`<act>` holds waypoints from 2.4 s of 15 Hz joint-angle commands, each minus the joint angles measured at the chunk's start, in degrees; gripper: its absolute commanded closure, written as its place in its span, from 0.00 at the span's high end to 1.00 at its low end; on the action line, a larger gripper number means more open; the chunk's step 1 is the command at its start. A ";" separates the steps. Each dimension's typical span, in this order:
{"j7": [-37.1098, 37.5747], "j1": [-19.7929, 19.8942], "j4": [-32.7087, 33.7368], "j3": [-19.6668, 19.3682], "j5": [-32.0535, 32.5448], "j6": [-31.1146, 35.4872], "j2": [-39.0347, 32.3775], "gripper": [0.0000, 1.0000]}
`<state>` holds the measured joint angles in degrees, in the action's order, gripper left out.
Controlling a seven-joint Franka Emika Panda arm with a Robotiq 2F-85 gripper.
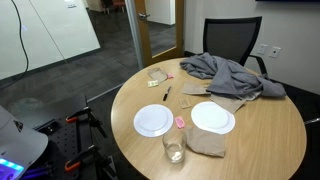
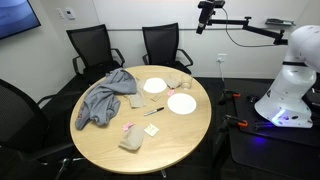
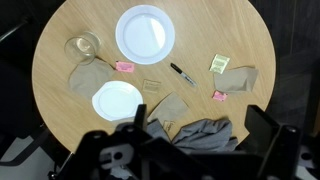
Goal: Put the marker in the cup
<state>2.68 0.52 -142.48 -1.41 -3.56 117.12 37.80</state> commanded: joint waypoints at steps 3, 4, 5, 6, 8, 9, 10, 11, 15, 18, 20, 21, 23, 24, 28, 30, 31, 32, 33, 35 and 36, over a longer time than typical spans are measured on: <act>-2.07 -1.03 -0.15 0.80 -0.06 2.15 -1.83 1.00; -2.97 -1.49 -0.24 1.14 0.28 2.83 -2.56 1.00; -4.80 -2.41 -0.25 1.17 0.15 3.42 -3.53 1.00; -6.90 -3.47 -0.42 1.00 -0.20 4.42 -4.50 1.00; -10.25 -5.03 -0.31 0.81 -0.24 6.57 -7.16 1.00; -11.88 -5.54 -0.40 0.63 -0.10 7.67 -8.39 1.00; -13.82 -6.19 -0.18 0.27 -0.34 8.43 -9.89 1.00; -15.48 -6.57 -0.02 0.28 -0.08 9.63 -11.46 1.00; -21.87 -7.72 1.03 0.39 0.29 15.57 -19.18 1.00; -25.27 -8.21 2.26 0.59 -0.15 20.58 -25.67 1.00; -26.57 -8.16 3.23 1.22 0.37 24.11 -29.99 1.00; -26.88 -8.02 3.84 1.55 0.67 25.89 -32.11 1.00; -26.27 -7.59 5.46 2.50 2.06 29.35 -36.88 1.00; -25.65 -7.37 6.42 2.96 3.03 30.73 -39.17 1.00; -22.99 -6.64 10.85 3.76 9.05 33.88 -47.34 1.00; -22.53 -6.48 13.29 3.63 11.20 33.81 -50.63 1.00; -22.36 -6.45 14.49 3.57 12.09 33.61 -52.29 1.00; -22.07 -6.46 15.61 3.51 12.99 33.44 -53.67 1.00; -21.74 -6.50 16.59 3.46 13.84 33.42 -55.08 1.00; -21.86 -6.40 18.24 3.45 15.03 33.54 -57.56 1.00; -21.72 -6.39 18.99 3.31 15.56 33.57 -58.73 1.00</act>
<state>-20.89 -6.77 -126.73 1.32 9.38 150.55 -17.36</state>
